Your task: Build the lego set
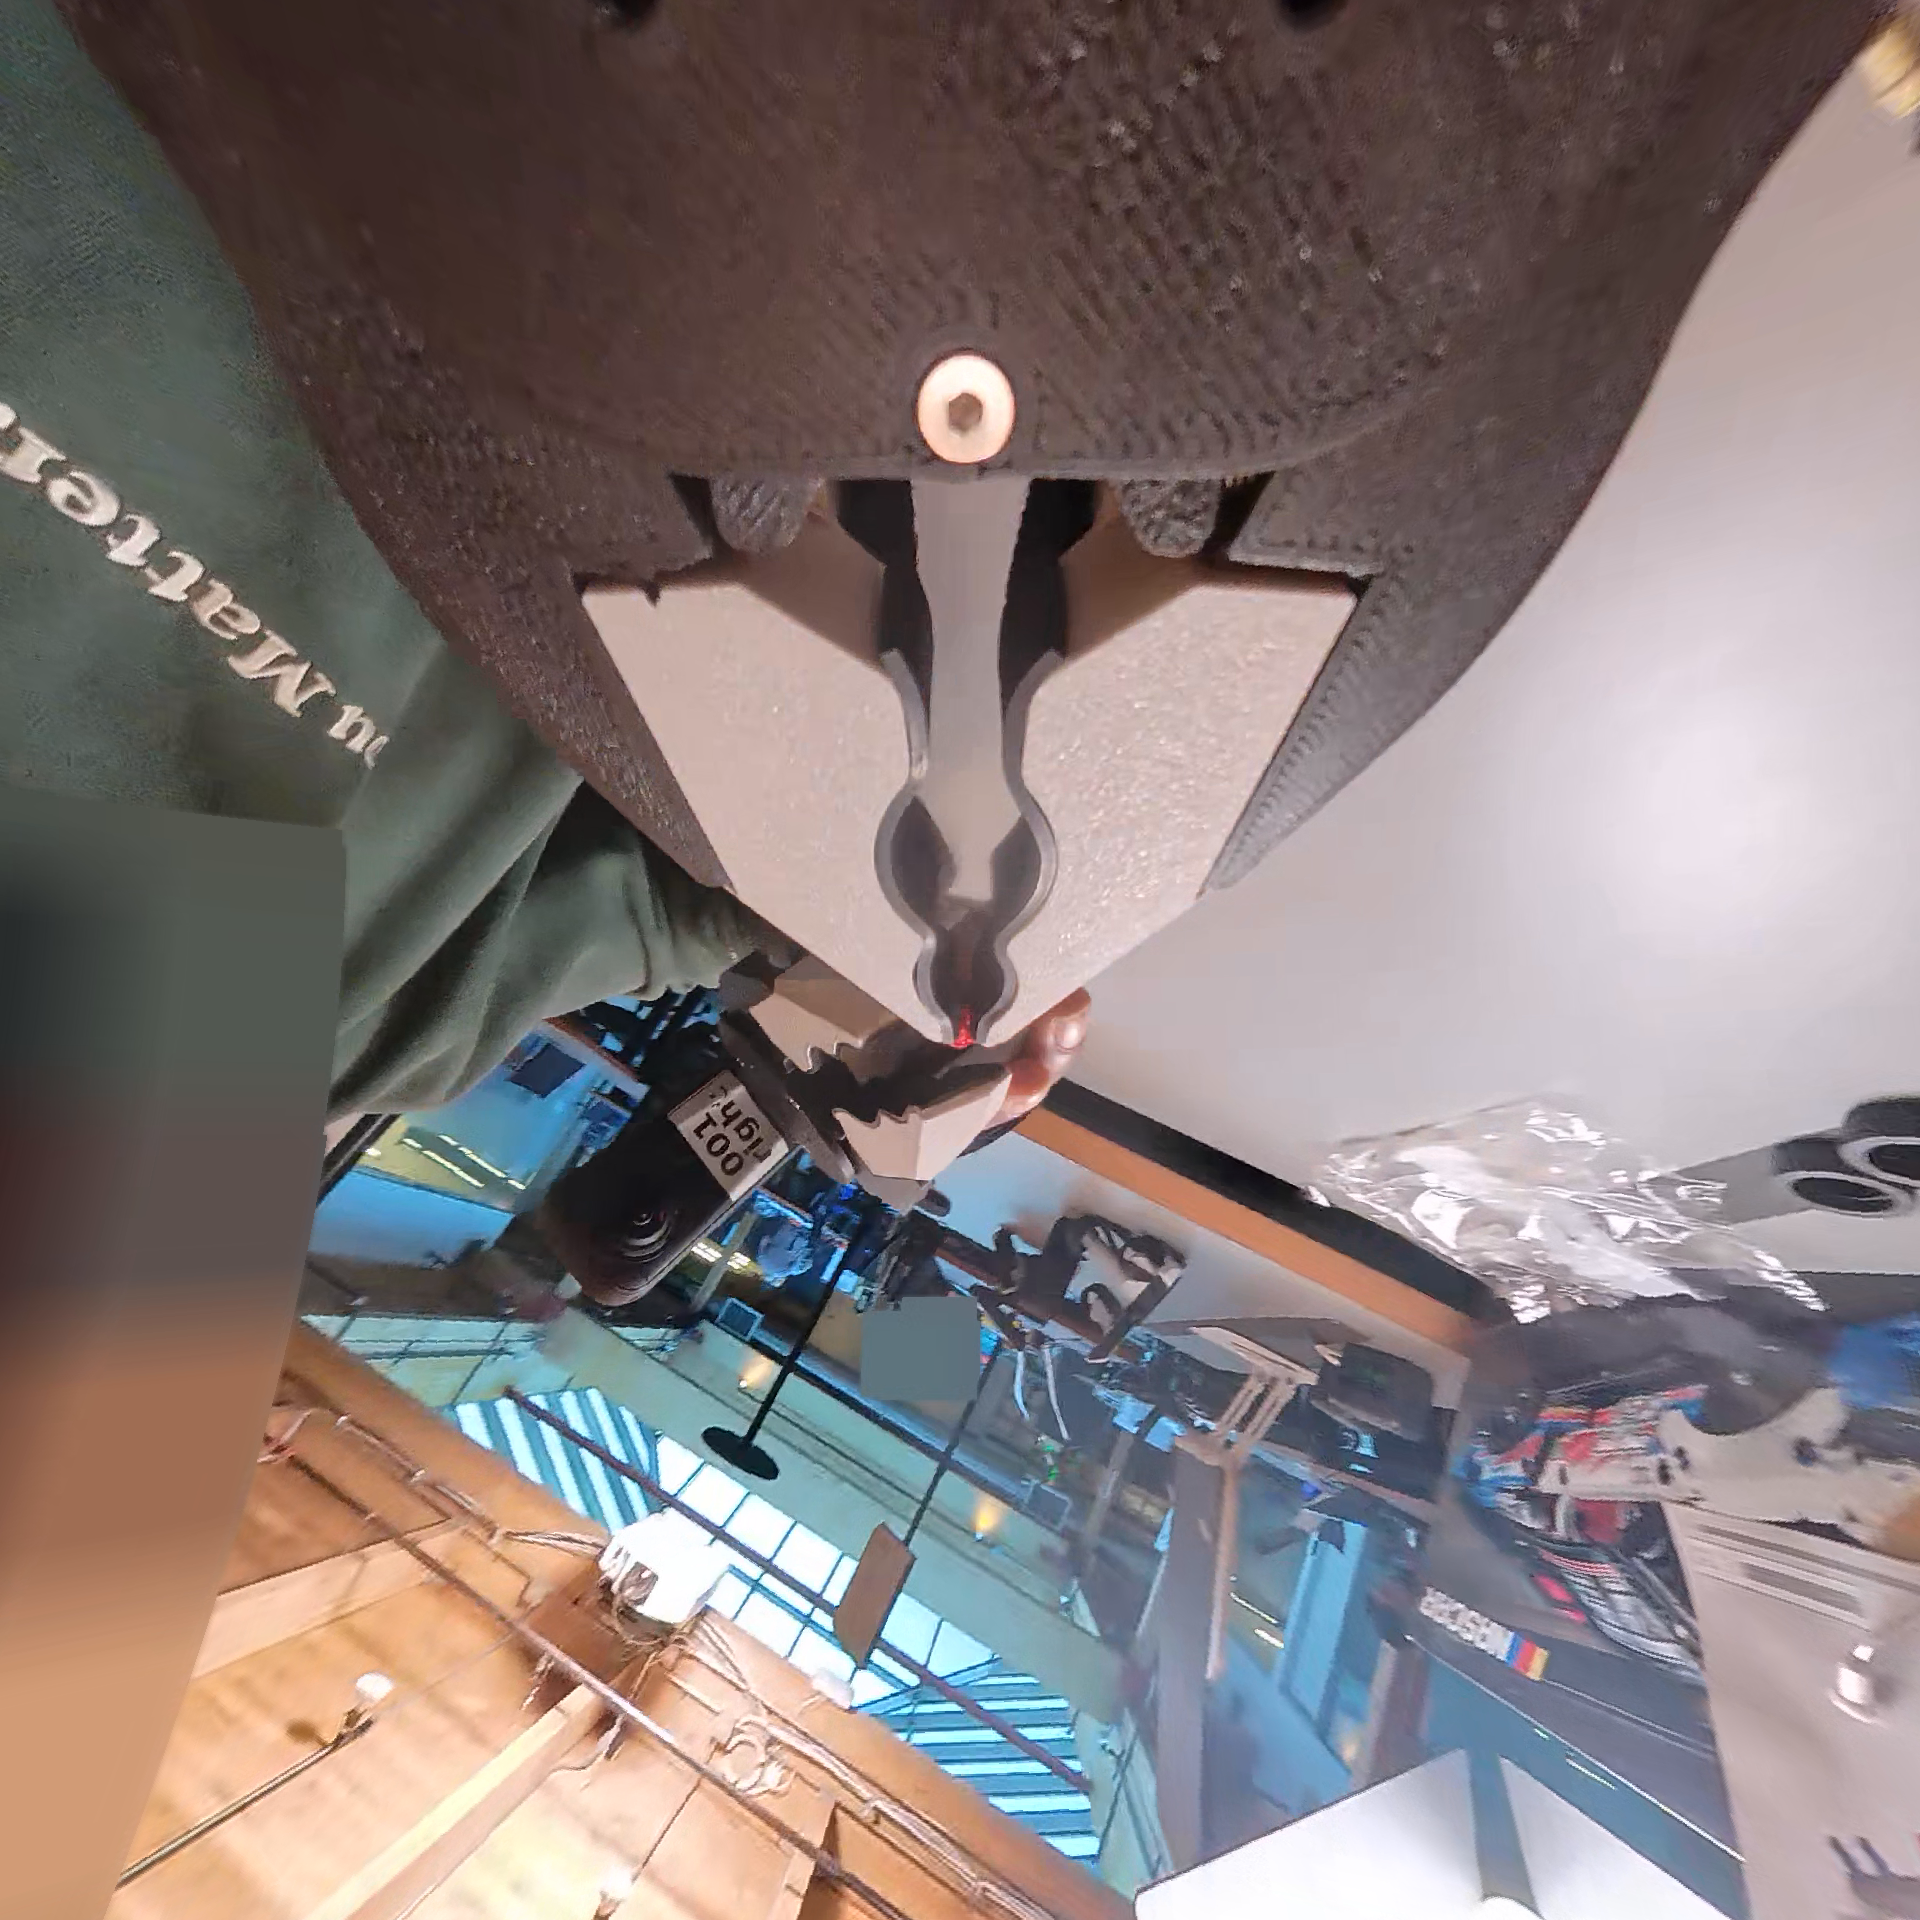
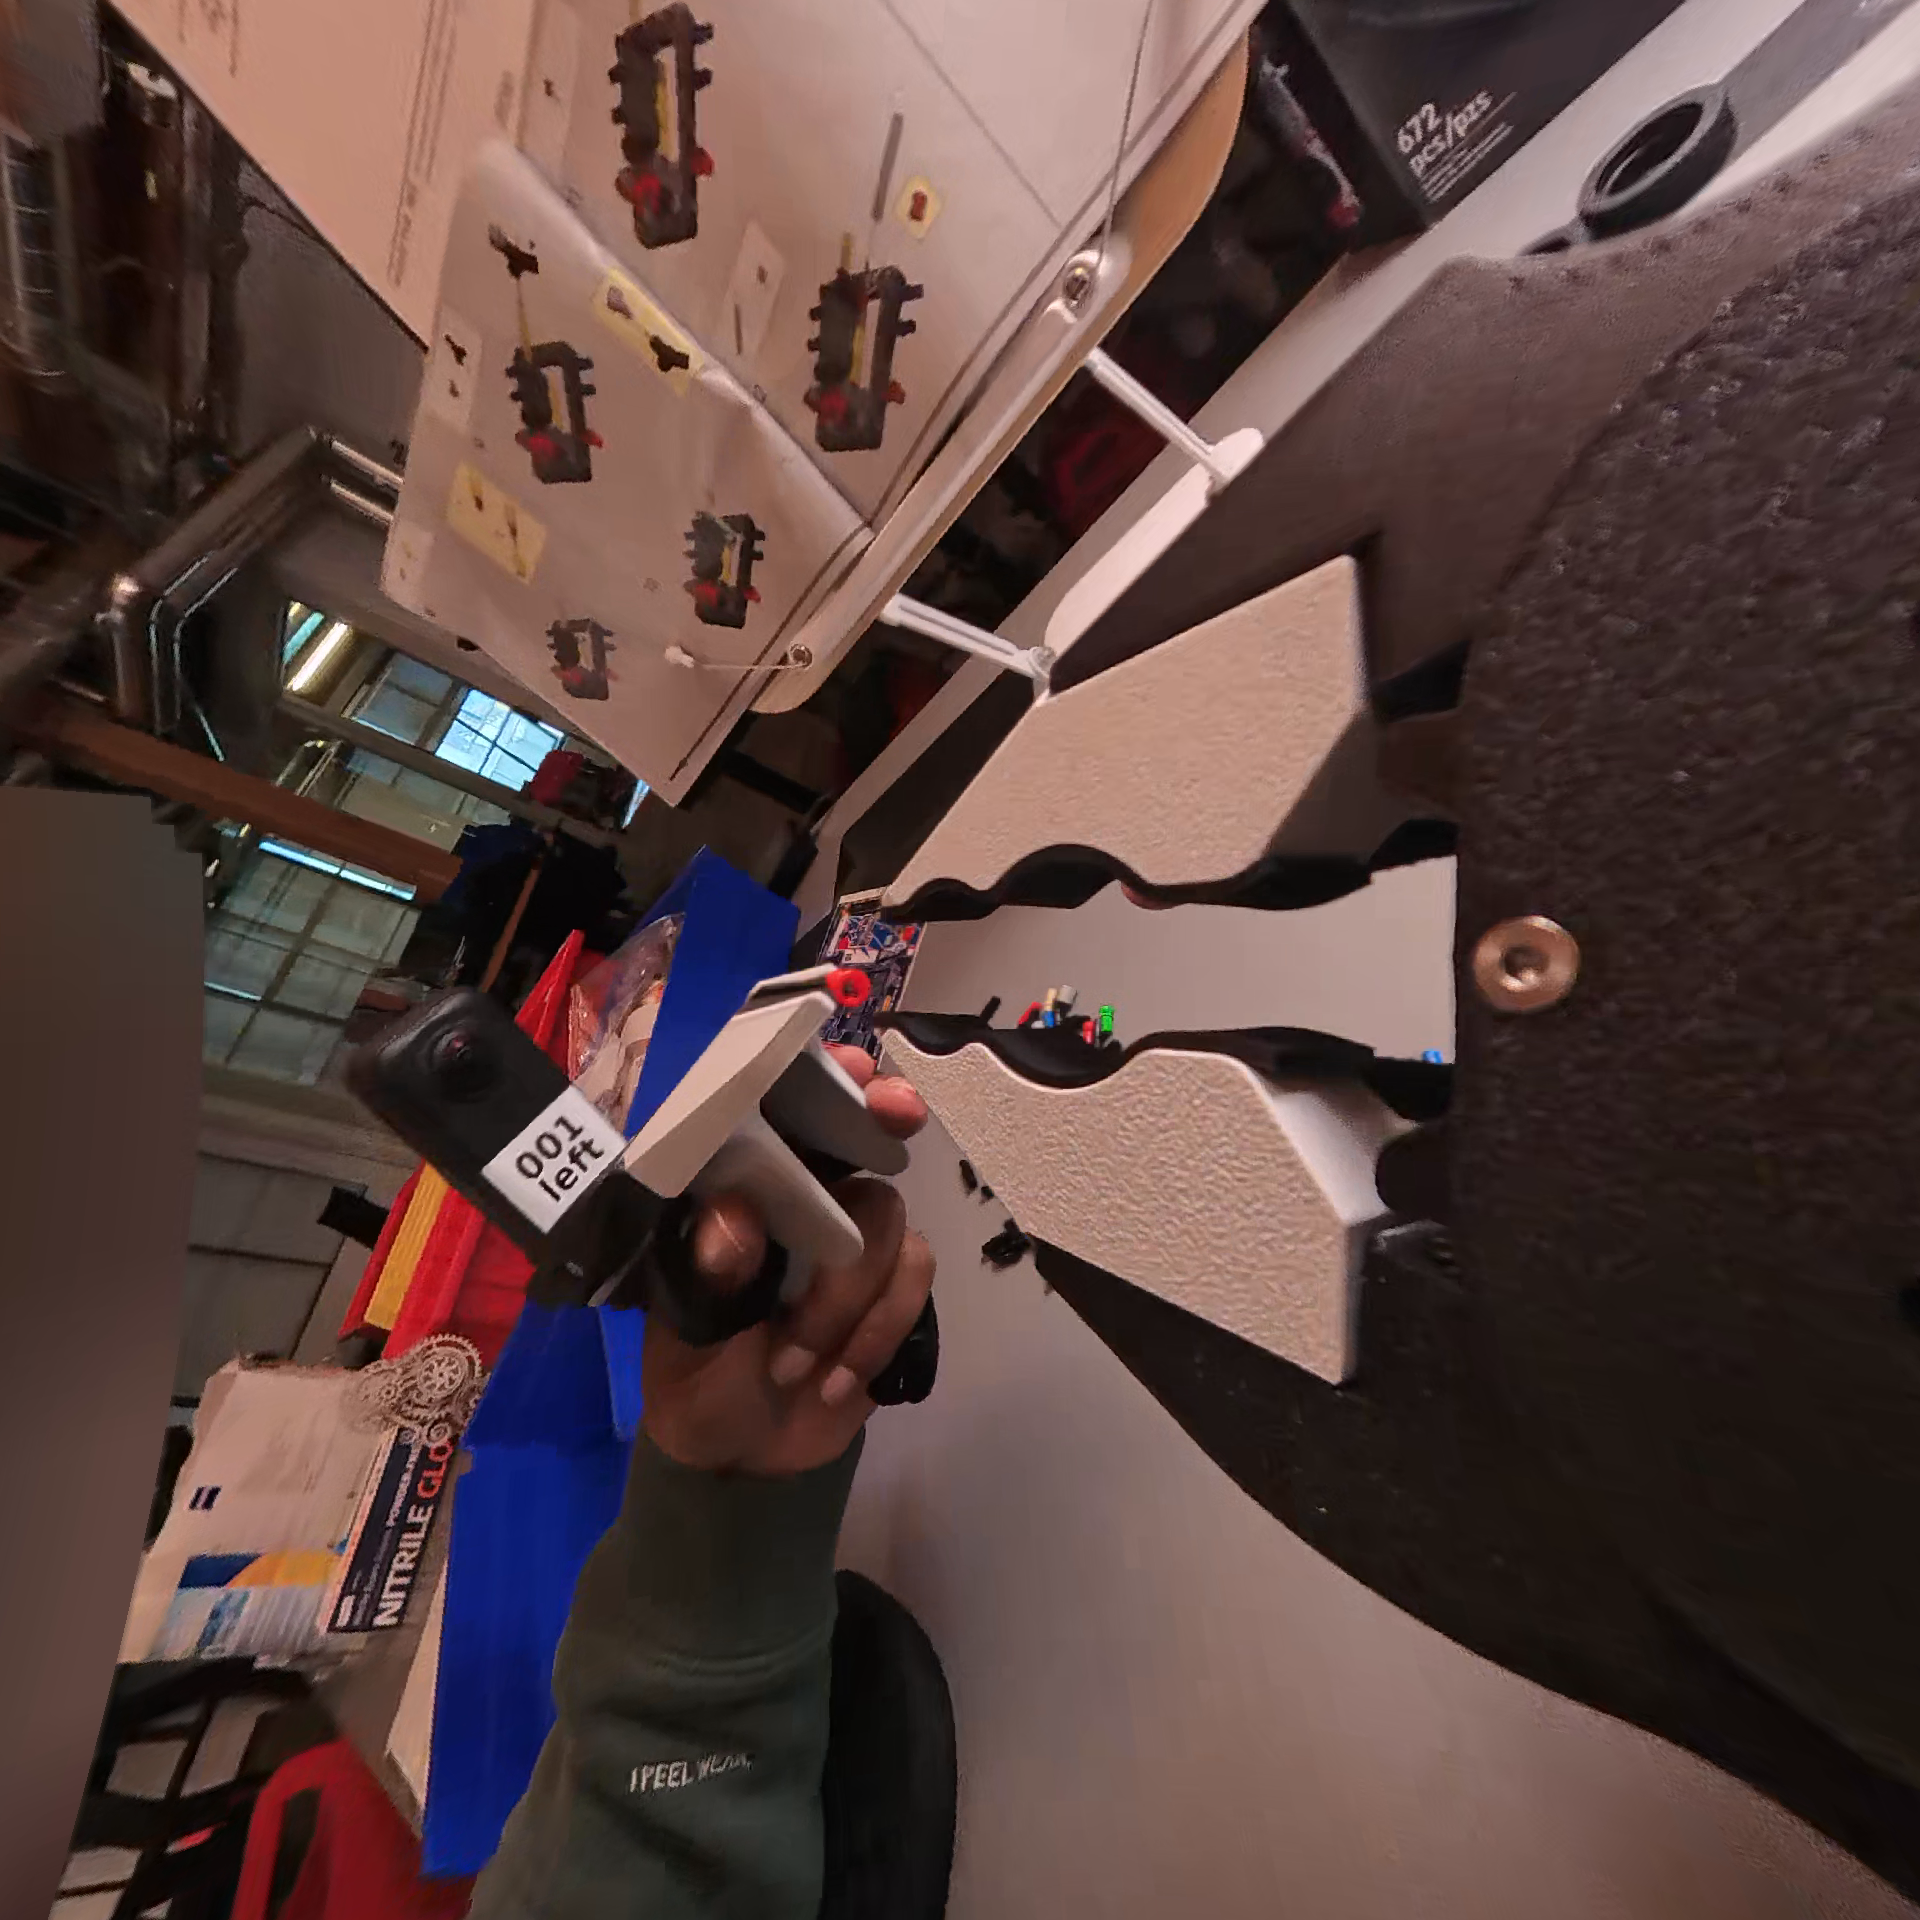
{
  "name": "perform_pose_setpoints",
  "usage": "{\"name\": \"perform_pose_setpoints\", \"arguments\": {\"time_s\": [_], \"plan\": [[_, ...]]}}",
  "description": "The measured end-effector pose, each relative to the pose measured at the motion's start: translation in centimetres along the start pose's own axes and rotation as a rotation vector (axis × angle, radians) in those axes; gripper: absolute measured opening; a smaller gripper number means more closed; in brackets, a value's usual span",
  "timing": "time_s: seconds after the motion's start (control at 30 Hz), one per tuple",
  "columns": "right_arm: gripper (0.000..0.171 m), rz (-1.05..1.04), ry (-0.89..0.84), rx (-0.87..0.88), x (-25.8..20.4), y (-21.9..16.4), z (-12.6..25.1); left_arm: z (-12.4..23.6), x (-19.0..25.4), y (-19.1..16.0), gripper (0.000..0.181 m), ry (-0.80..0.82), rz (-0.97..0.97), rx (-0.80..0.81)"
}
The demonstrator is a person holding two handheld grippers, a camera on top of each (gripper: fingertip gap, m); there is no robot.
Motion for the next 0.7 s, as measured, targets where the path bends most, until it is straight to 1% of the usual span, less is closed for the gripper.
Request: {"name": "perform_pose_setpoints", "arguments": {"time_s": [0.47,0.6,0.7], "plan": [[0.005,0.029,0.004,-0.021,-0.3,-0.6,-0.4,-0.8,-0.7,-0.9,0.0,-0.007,0.036,-0.03],[0.005,-0.001,0.017,-0.018,-0.3,-0.8,-0.4,-0.8,-0.9,-1.1,0.0,-0.011,0.046,-0.024],[0.005,-0.073,0.05,-0.003,-0.1,-1.3,-0.4,-0.8,-1.0,-1.4,0.0,-0.012,0.049,-0.027]]}}
Point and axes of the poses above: each gripper's, where its closed fingertips meet, z back along the fingers, y out of its top, x = y × z across the jaws, the point moved 9 cm from there along z, back along the fingers, and after that the axes turned 4 degrees about -x, right-handed, at the moved point
